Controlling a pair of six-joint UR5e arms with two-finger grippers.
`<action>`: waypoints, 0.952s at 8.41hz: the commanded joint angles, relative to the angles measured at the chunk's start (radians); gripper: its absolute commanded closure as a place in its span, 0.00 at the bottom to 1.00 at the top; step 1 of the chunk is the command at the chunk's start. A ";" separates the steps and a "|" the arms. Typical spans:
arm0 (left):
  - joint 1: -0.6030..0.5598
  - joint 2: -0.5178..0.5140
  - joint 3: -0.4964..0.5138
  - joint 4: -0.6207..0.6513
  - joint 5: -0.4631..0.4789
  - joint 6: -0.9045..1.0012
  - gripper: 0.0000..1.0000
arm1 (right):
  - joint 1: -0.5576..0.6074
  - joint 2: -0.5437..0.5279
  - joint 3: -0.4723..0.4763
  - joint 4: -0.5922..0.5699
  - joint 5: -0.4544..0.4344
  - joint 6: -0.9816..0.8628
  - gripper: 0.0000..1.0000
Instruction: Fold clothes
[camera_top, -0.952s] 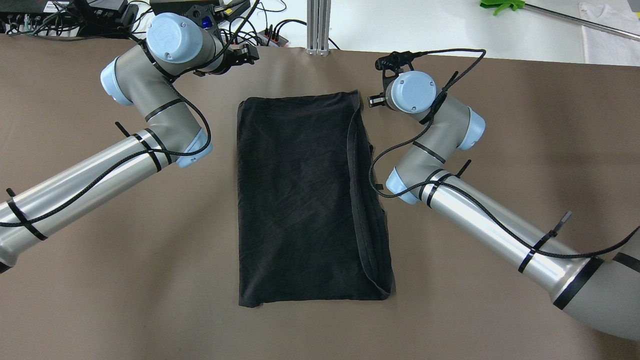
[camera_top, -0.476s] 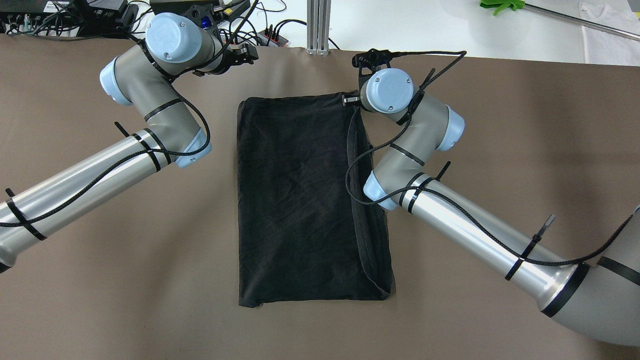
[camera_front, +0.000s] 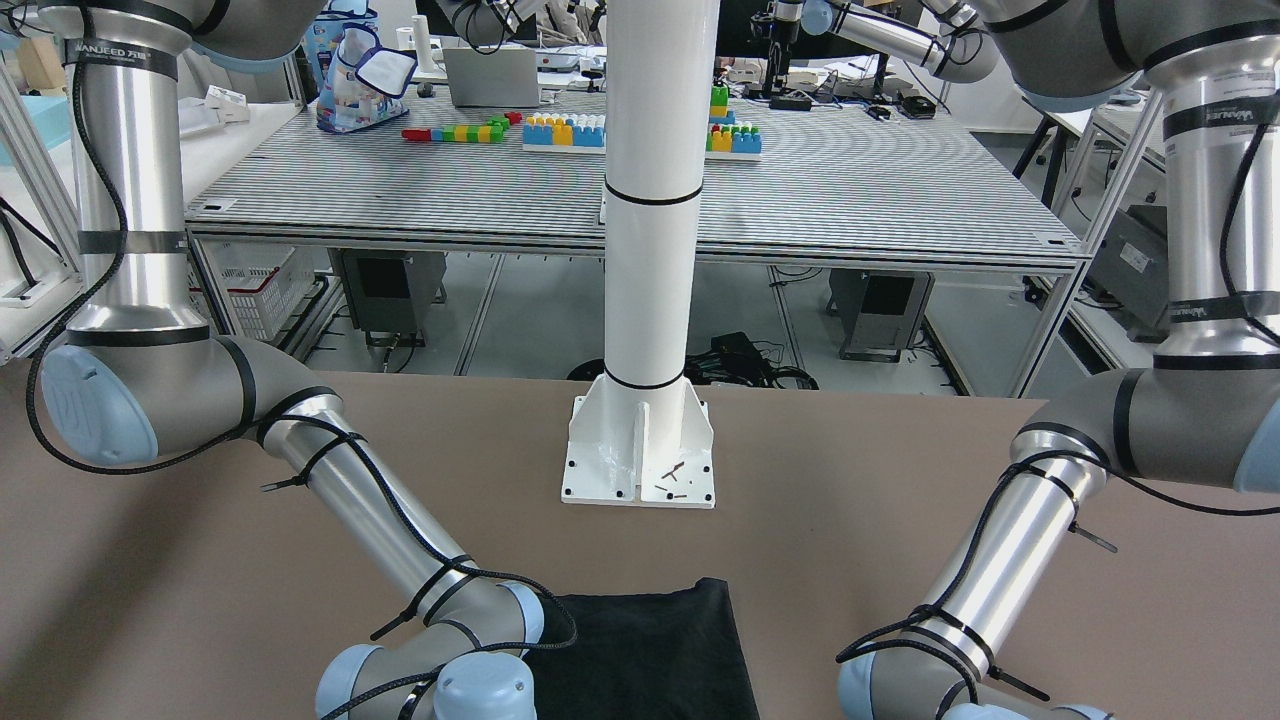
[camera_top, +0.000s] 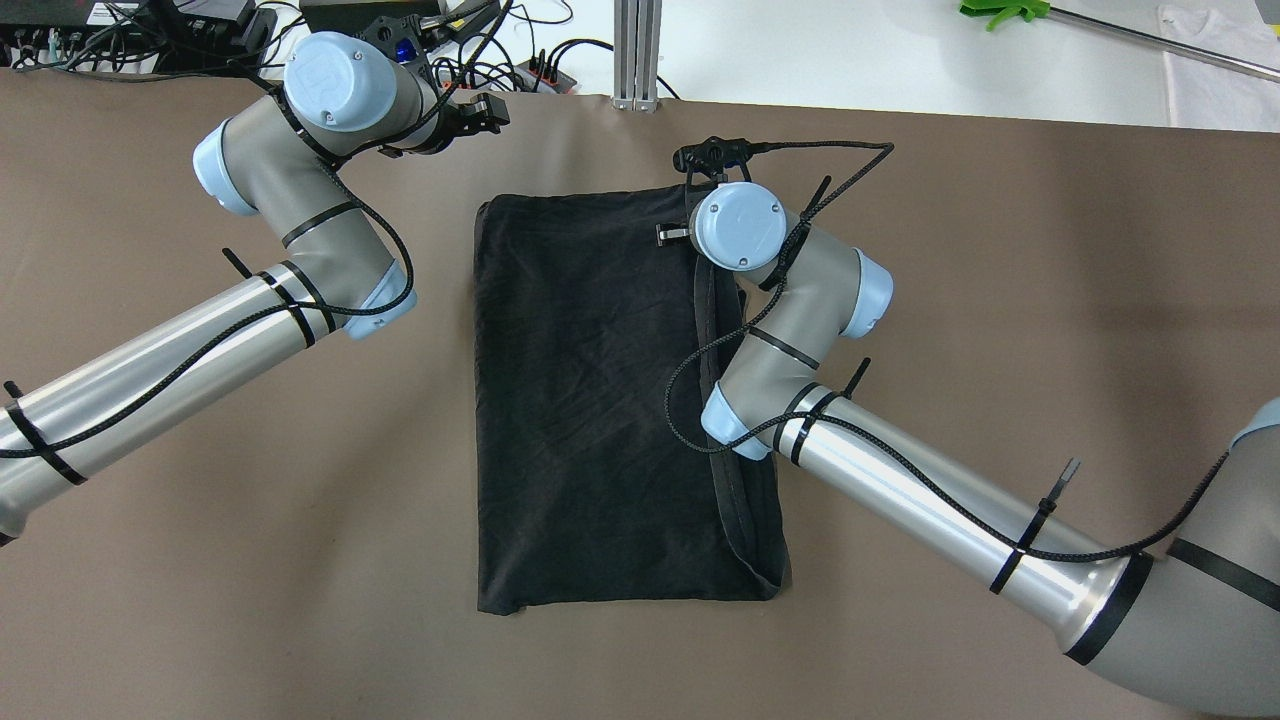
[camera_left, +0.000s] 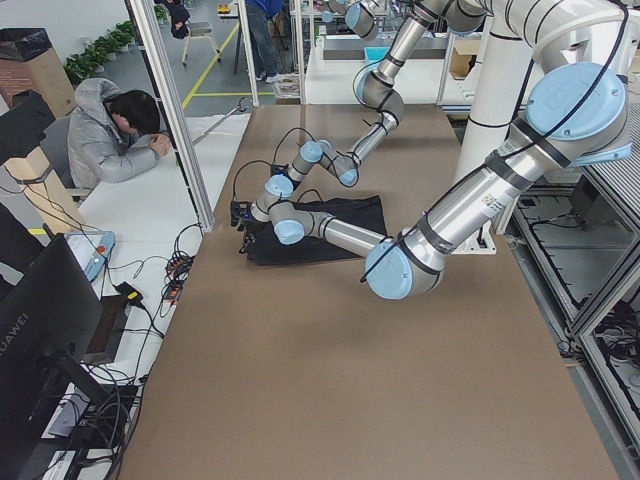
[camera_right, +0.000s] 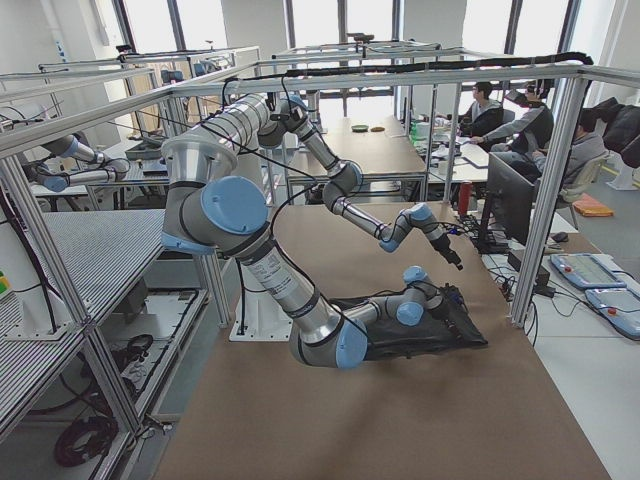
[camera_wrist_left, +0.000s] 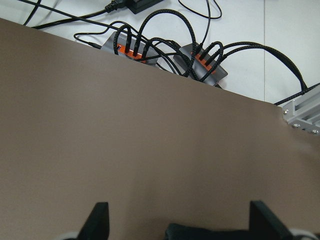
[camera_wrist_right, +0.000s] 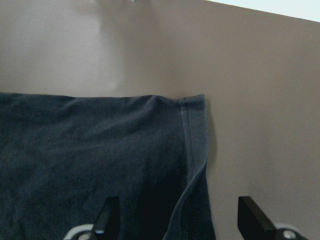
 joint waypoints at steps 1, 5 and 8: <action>0.000 0.009 0.000 0.000 0.000 0.000 0.00 | -0.031 -0.001 0.012 -0.024 -0.013 0.016 0.18; 0.000 0.013 0.000 -0.002 -0.002 0.001 0.00 | -0.034 -0.070 0.104 -0.092 -0.006 -0.002 0.27; 0.000 0.013 -0.002 -0.002 -0.002 0.003 0.00 | -0.048 -0.071 0.100 -0.094 -0.009 0.007 0.28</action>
